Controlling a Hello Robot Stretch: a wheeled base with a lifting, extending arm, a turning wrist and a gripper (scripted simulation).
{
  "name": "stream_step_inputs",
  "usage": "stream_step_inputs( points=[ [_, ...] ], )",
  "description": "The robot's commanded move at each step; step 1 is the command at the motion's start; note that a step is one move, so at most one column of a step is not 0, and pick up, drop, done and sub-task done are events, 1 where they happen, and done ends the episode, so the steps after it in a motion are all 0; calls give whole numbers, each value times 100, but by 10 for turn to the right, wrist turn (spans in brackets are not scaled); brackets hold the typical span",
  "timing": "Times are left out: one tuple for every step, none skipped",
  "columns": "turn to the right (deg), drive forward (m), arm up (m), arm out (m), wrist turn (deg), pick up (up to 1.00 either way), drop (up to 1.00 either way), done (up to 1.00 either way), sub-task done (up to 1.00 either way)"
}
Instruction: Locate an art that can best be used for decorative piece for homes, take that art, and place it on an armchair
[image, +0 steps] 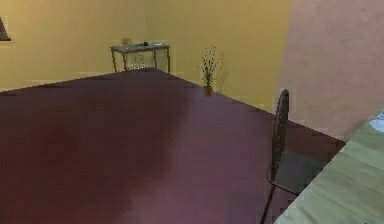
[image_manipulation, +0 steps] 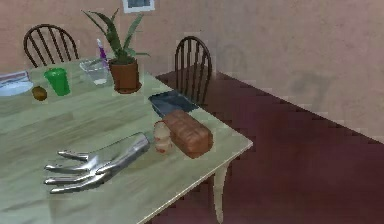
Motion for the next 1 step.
stream_step_inputs(
  points=[
    [-210,0,0,0,0,0,0,0,0]
  ],
)
